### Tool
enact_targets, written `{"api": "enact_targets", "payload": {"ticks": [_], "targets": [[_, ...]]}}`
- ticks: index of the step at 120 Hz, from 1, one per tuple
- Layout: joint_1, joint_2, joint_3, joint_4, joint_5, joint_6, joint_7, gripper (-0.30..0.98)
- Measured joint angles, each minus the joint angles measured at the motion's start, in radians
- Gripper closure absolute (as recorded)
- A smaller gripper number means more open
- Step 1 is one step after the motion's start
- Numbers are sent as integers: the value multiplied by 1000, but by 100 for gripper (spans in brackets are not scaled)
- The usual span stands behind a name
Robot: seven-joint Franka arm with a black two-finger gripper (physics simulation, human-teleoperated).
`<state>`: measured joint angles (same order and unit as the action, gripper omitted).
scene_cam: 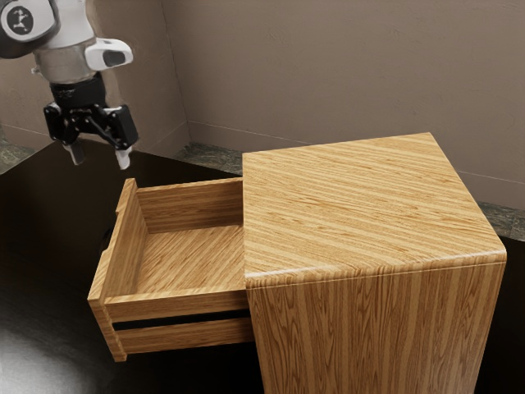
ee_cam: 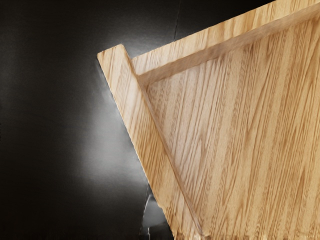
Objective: Push the drawer handle with one arm to close the drawer
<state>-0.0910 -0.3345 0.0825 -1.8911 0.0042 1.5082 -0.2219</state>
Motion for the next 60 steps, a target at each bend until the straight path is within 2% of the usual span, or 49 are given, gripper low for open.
{"api": "enact_targets", "payload": {"ticks": [14, 26, 49, 54, 60], "targets": [[-6, -67, 4, -45, 1, -23, -147, 0], [7, -197, 6, -110, 1, -35, -253, 0], [39, -443, 5, -349, -5, -30, -415, 0], [41, -489, 6, -436, -7, 2, -444, 5], [31, -517, 6, -491, -8, 37, -476, 17]]}}
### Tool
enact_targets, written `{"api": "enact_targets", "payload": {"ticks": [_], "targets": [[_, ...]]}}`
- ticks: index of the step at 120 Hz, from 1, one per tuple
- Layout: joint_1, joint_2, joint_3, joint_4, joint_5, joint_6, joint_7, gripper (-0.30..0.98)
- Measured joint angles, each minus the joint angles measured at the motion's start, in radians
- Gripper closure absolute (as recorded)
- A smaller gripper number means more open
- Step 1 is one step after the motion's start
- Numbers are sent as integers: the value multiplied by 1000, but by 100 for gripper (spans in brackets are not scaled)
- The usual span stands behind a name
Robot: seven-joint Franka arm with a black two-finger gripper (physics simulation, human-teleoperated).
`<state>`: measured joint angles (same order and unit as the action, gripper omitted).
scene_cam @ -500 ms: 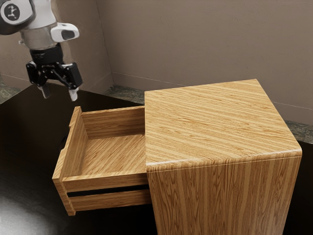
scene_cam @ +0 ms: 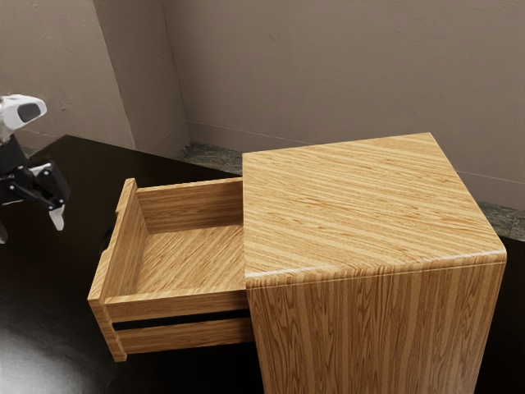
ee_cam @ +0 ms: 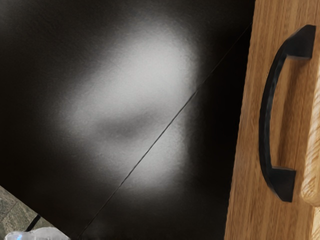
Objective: Push the drawer handle with one arm to close the drawer
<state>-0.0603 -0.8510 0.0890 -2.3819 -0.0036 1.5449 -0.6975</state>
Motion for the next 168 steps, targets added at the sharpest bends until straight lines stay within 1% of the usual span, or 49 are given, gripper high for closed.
{"api": "enact_targets", "payload": {"ticks": [10, 19, 23, 30, 44, 62, 73, 95, 120, 134, 150, 168], "targets": [[-10, -20, 14, -60, -3, 53, -46, 39], [-13, -48, 32, -128, -5, 107, -81, 53], [-14, -58, 39, -150, -7, 129, -94, 58], [-17, -83, 44, -194, -33, 165, -111, 64], [-34, -96, 46, -246, -89, 236, -137, 71], [-39, -96, 46, -301, -141, 346, -159, 76], [-49, -87, 45, -311, -159, 402, -168, 77], [-65, -46, 43, -314, -181, 488, -180, 78], [-107, 23, 37, -310, -188, 574, -192, 78], [-117, 55, -6, -306, -215, 616, -197, 78], [-145, 92, -17, -299, -232, 659, -202, 78], [-188, 178, -19, -253, -240, 709, -204, 79]]}}
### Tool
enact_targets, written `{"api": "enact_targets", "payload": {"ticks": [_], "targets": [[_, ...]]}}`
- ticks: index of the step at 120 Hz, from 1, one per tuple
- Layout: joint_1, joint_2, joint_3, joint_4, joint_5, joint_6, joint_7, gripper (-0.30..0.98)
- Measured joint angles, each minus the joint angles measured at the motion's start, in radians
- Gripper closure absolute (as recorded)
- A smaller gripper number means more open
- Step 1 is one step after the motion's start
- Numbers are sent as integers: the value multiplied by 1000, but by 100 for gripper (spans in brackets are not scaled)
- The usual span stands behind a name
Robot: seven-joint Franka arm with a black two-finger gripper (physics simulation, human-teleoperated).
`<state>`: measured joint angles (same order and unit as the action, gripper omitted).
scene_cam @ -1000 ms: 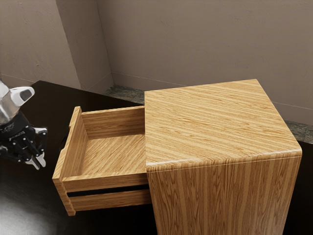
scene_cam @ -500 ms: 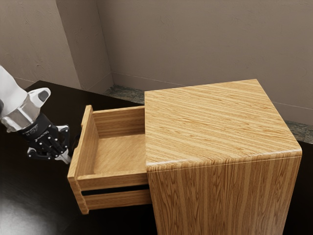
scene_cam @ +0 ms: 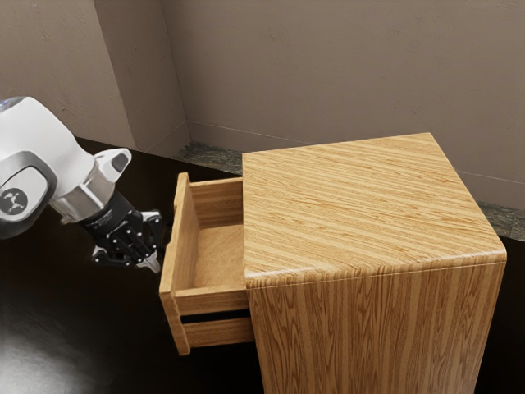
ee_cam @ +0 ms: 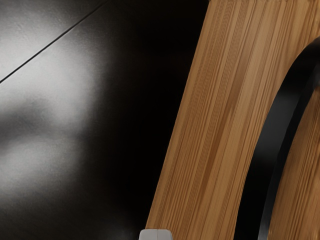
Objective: Push the drawer handle with one arm to close the drawer
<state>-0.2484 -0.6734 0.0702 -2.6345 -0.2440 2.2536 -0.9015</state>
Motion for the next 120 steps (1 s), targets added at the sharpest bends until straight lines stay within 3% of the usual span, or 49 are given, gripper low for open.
{"api": "enact_targets", "payload": {"ticks": [78, 108, 120], "targets": [[-53, 347, -100, 278, -49, 126, 4, 78], [158, 204, -134, 215, -106, 115, 37, 78], [243, 213, -141, 317, -25, 3, 40, 62]]}}
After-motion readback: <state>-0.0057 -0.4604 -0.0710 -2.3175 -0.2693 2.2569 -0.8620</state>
